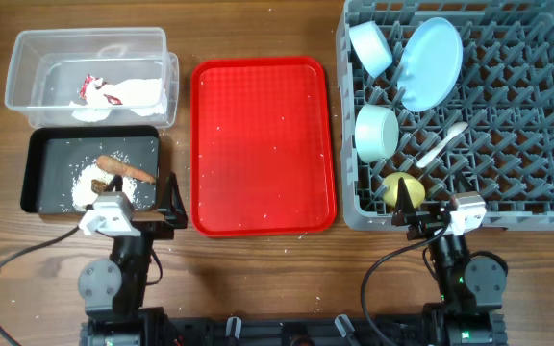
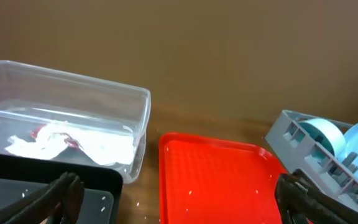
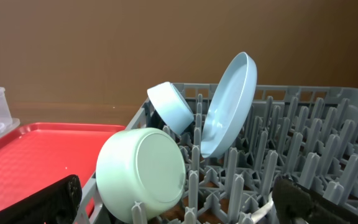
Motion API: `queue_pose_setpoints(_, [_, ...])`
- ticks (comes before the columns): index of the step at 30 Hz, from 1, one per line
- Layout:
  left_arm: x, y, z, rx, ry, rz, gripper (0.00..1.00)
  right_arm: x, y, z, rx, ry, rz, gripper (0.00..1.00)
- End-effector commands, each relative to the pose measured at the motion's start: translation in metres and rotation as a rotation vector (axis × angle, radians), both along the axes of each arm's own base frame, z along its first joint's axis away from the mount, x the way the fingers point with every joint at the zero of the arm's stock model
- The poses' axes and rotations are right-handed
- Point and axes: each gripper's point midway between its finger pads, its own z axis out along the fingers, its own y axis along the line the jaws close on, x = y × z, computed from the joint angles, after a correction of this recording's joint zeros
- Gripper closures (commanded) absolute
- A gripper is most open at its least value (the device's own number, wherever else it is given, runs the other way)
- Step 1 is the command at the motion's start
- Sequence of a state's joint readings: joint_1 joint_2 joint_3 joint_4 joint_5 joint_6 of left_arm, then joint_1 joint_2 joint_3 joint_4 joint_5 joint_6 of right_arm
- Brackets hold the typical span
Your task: Sort waste into correct bins and load items into the dishwasher rack
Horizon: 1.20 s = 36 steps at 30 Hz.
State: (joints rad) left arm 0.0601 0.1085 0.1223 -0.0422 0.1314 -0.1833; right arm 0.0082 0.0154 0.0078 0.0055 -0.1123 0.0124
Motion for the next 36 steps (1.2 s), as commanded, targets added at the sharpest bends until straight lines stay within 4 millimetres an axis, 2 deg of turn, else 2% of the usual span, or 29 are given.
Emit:
queue_pose_setpoints(1, [-0.003,-0.004,-0.008,0.028,-0.029,-0.015,0.0,-0.001,0.002,0.002,-0.012,-0.014,0.011,0.0])
queue_pose_setpoints(12, [-0.001,0.002,-0.029,0.028,-0.007,0.019,0.0,-0.001,0.002,0.002,-0.012,-0.014,0.011,0.0])
queue_pose_setpoints(13, [-0.001,0.002,-0.04,0.026,0.039,0.021,0.0,-0.001,0.002,0.002,-0.012,-0.015,0.011,0.0])
queue_pose_setpoints(36, [-0.001,0.004,-0.04,0.019,0.038,0.028,0.0,-0.001,0.002,0.002,-0.012,-0.014,0.012,0.0])
